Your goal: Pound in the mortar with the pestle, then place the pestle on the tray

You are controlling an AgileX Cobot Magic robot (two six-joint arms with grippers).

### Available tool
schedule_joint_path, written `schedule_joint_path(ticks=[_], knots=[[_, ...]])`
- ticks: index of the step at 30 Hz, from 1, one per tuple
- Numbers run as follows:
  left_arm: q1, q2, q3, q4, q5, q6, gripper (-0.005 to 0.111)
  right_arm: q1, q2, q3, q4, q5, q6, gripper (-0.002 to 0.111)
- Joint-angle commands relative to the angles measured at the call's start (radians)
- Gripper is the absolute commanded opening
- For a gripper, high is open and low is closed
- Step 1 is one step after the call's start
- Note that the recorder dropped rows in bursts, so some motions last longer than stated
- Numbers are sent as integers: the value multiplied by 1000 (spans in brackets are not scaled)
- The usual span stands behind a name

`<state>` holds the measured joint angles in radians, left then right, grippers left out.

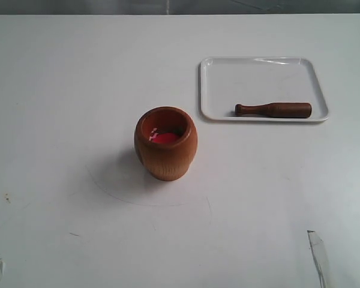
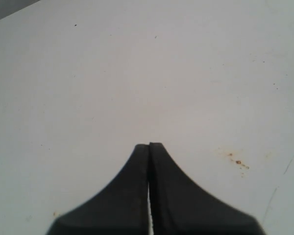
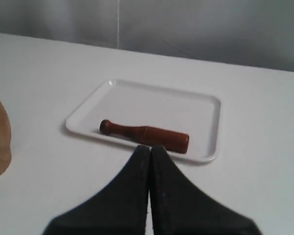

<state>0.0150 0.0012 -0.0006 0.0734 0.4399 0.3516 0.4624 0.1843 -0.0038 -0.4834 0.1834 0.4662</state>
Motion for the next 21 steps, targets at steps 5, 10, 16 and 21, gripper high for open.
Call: schedule_joint_path(ticks=[5,10,16,21], knots=[[-8,-1,1,-7,-3,-8,0,-204,-175,4,87,22,-42,0],[-8,-1,1,-7,-3,-8,0,-346,-179,4,179,22,-40,0],[-8,-1,1,-7,-3,-8,0,-345,-179,4,258,22,-40,0],[-8,-1,1,-7,-3,-8,0,-345,-179,4,265,22,-40,0]])
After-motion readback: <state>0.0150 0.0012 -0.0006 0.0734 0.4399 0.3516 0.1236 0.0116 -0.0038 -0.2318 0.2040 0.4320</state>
